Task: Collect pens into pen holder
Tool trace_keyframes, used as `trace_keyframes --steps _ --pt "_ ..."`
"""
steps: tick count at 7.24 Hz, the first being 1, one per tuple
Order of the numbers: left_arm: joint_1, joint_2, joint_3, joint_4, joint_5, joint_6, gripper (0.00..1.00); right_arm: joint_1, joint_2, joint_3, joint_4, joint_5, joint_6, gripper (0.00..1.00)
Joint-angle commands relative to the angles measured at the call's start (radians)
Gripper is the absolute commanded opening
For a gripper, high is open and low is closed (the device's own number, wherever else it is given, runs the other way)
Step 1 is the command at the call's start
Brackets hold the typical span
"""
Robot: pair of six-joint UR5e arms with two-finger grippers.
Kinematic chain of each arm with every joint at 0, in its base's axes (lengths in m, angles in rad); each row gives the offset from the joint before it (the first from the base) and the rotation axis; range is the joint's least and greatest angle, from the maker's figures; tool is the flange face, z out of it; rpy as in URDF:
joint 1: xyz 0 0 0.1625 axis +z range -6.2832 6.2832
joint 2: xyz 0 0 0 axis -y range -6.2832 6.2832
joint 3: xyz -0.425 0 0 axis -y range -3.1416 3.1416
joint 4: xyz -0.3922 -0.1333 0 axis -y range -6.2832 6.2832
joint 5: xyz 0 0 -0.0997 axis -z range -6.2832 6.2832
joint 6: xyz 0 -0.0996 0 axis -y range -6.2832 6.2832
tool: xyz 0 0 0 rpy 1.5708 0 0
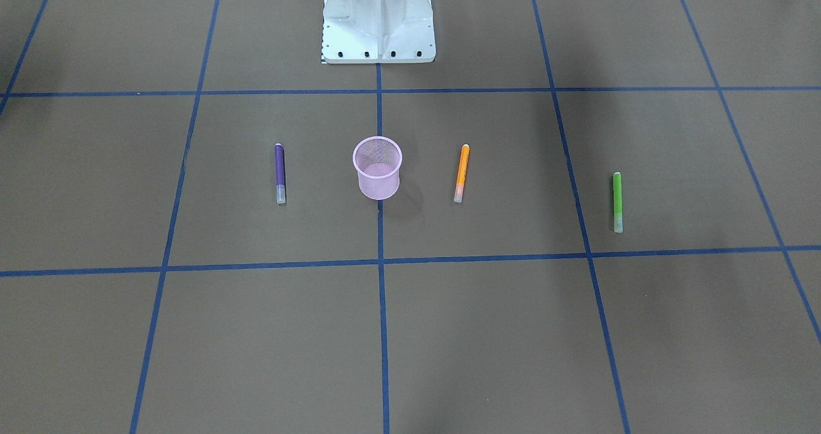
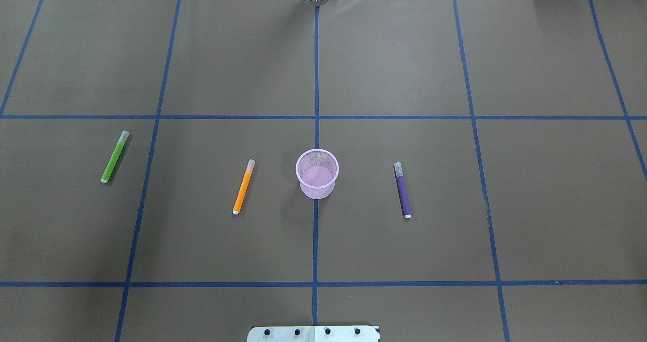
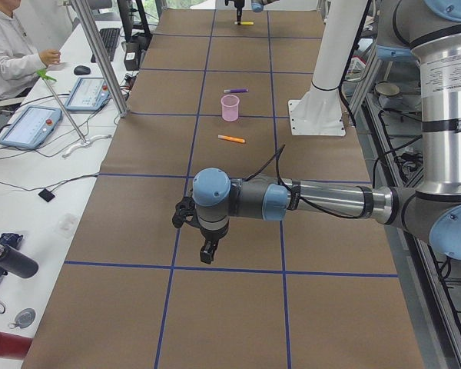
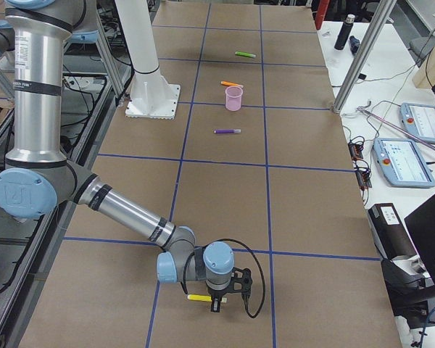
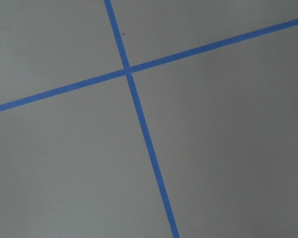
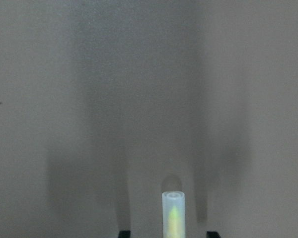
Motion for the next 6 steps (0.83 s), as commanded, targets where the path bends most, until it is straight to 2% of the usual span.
trace_keyframes --steps 1,2,3,5,6 --pt "0.0 0.0 -0.008 0.0 0.0 0.0 1.0 -0.001 0.0 -0.012 0.006 -0.001 0.005 0.37" --pt "0.0 0.0 -0.01 0.0 0.0 0.0 1.0 -0.001 0.0 -0.011 0.006 0.0 0.043 0.17" --pt "0.0 0.0 -0.01 0.0 0.0 0.0 1.0 -0.001 0.002 -0.011 0.006 0.0 0.051 0.0" --pt "0.0 0.0 -0.01 0.0 0.0 0.0 1.0 0.002 0.011 0.015 0.005 0.003 0.063 0.0" --pt "0.0 0.0 -0.009 0.0 0.0 0.0 1.0 0.002 0.016 0.075 0.003 0.002 0.116 0.0"
